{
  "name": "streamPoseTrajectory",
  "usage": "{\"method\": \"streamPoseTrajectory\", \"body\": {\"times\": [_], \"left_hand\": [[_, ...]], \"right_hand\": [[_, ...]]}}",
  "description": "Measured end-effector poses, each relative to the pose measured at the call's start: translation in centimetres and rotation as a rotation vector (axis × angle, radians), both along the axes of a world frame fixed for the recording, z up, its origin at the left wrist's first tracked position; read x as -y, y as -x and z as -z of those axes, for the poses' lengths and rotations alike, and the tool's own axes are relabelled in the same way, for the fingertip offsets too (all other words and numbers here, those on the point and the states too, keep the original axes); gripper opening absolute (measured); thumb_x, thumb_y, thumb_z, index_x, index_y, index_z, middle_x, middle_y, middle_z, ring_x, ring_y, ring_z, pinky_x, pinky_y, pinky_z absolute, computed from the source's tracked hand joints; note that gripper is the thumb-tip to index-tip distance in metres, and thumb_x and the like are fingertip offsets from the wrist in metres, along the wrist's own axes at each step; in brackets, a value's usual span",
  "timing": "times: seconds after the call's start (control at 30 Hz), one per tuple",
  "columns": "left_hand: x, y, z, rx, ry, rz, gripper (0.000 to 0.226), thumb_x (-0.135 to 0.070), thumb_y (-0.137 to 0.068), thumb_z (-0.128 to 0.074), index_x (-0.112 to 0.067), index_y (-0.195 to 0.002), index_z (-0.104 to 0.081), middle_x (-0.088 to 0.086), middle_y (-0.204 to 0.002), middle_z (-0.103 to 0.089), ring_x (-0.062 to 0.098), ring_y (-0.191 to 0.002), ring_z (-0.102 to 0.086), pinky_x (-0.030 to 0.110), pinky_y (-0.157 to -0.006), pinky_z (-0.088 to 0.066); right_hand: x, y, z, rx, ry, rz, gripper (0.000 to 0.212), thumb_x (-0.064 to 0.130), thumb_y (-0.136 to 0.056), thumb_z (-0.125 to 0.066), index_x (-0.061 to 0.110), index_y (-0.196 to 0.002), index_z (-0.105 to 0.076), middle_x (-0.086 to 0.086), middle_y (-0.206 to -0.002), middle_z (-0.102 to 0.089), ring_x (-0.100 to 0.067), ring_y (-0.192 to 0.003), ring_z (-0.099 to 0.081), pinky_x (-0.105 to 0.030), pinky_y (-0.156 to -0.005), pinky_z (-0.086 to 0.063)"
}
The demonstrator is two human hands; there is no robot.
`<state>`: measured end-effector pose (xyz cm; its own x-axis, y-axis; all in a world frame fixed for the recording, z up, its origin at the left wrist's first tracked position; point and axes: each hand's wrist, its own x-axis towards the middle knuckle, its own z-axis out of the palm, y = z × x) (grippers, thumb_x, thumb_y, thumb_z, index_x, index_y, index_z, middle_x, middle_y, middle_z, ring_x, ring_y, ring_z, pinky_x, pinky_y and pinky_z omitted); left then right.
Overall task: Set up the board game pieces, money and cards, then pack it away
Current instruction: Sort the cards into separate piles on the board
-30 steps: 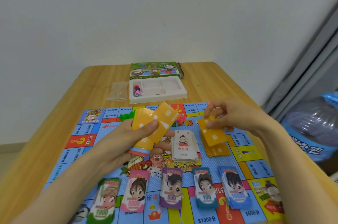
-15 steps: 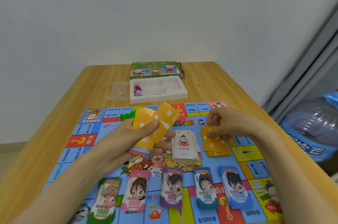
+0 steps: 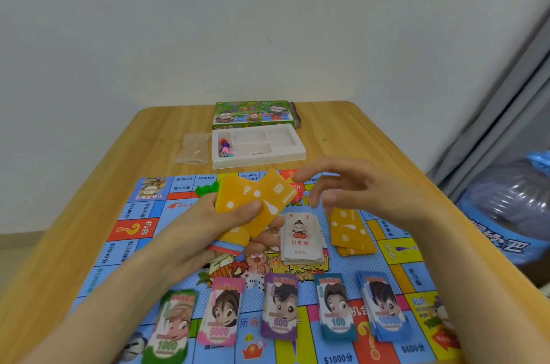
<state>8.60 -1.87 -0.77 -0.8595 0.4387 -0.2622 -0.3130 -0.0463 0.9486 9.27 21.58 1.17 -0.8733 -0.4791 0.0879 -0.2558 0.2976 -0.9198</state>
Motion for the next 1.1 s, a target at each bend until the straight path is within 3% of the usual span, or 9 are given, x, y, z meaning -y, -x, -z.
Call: {"method": "streamPoseTrajectory", "body": {"times": [0.07,0.13,0.23,0.37,0.5,0.77,0.87,0.97,1.1], "left_hand": [[-0.1,0.0,0.0,-0.001,0.002,0.004,0.027,-0.025,-0.057,-0.07,-0.009,-0.077,-0.076,0.016,-0.086,-0.074,0.024,-0.063,-0.072,0.024,-0.05,-0.056],[-0.1,0.1,0.0,-0.006,0.009,0.005,0.031,-0.02,-0.068,-0.065,-0.005,-0.094,-0.071,0.016,-0.088,-0.074,0.022,-0.063,-0.071,0.024,-0.051,-0.056],[-0.2,0.0,0.0,-0.016,0.019,0.026,0.036,-0.02,-0.075,-0.059,-0.005,-0.106,-0.067,0.015,-0.092,-0.074,0.02,-0.064,-0.071,0.023,-0.053,-0.057],[-0.4,0.1,0.1,0.006,0.005,-0.005,0.034,-0.027,-0.075,-0.056,-0.003,-0.097,-0.065,0.016,-0.083,-0.074,0.021,-0.059,-0.07,0.025,-0.051,-0.057],[-0.5,0.1,0.1,0.017,0.007,-0.009,0.035,-0.03,-0.074,-0.054,-0.003,-0.096,-0.062,0.018,-0.081,-0.073,0.021,-0.056,-0.069,0.026,-0.049,-0.057],[-0.4,0.1,0.3,-0.01,-0.007,0.029,0.028,-0.023,-0.074,-0.058,-0.005,-0.095,-0.063,0.019,-0.084,-0.073,0.021,-0.056,-0.069,0.026,-0.05,-0.057],[-0.4,0.1,0.4,-0.024,-0.005,0.033,0.028,-0.025,-0.074,-0.057,-0.005,-0.093,-0.062,0.018,-0.082,-0.073,0.02,-0.055,-0.068,0.026,-0.05,-0.057],[-0.3,0.4,0.6,-0.02,0.002,0.043,0.034,-0.032,-0.076,-0.055,-0.002,-0.089,-0.064,0.013,-0.066,-0.067,0.018,-0.046,-0.061,0.025,-0.045,-0.052],[0.1,0.9,0.9,0.043,-0.061,0.077,0.048,-0.047,-0.081,-0.046,-0.002,-0.079,-0.063,0.006,-0.051,-0.042,0.014,-0.034,-0.039,0.022,-0.036,-0.036]], "right_hand": [[0.4,0.2,0.7,0.017,-0.054,-0.138,0.036,0.007,-0.088,-0.057,0.023,-0.12,-0.058,0.018,-0.124,-0.058,-0.012,-0.108,-0.06,-0.026,-0.085,-0.051],[1.0,0.4,1.4,0.026,-0.103,-0.223,0.044,0.005,-0.089,-0.056,0.02,-0.13,-0.05,0.014,-0.129,-0.056,-0.015,-0.122,-0.052,-0.031,-0.094,-0.048],[1.6,0.4,1.7,0.065,-0.101,-0.244,0.052,0.004,-0.089,-0.055,0.025,-0.135,-0.042,0.002,-0.139,-0.049,-0.009,-0.125,-0.049,-0.027,-0.098,-0.045],[1.6,0.4,1.7,0.079,-0.068,-0.201,0.05,0.01,-0.089,-0.055,0.024,-0.135,-0.044,0.013,-0.134,-0.053,-0.008,-0.124,-0.05,-0.029,-0.1,-0.045],[1.5,0.3,1.4,0.097,-0.016,-0.14,0.043,0.008,-0.09,-0.054,0.02,-0.131,-0.049,0.015,-0.125,-0.059,-0.008,-0.117,-0.057,-0.031,-0.096,-0.049],[1.7,0.3,1.3,0.049,0.046,0.024,0.026,0.004,-0.09,-0.055,0.018,-0.109,-0.065,0.014,-0.107,-0.07,-0.002,-0.104,-0.063,-0.015,-0.086,-0.048],[1.7,0.4,1.2,0.0,0.095,0.112,0.019,0.014,-0.083,-0.059,0.017,-0.099,-0.069,0.012,-0.097,-0.072,-0.003,-0.097,-0.065,-0.014,-0.082,-0.049],[1.6,0.5,0.9,-0.089,0.189,0.282,0.013,0.021,-0.077,-0.061,0.014,-0.082,-0.071,0.009,-0.075,-0.072,-0.002,-0.075,-0.066,-0.011,-0.069,-0.049],[0.5,1.0,0.3,-0.056,0.196,0.481,0.018,0.01,-0.09,-0.057,0.001,-0.075,-0.056,0.013,-0.047,-0.057,0.006,-0.042,-0.052,-0.004,-0.045,-0.037]]}}
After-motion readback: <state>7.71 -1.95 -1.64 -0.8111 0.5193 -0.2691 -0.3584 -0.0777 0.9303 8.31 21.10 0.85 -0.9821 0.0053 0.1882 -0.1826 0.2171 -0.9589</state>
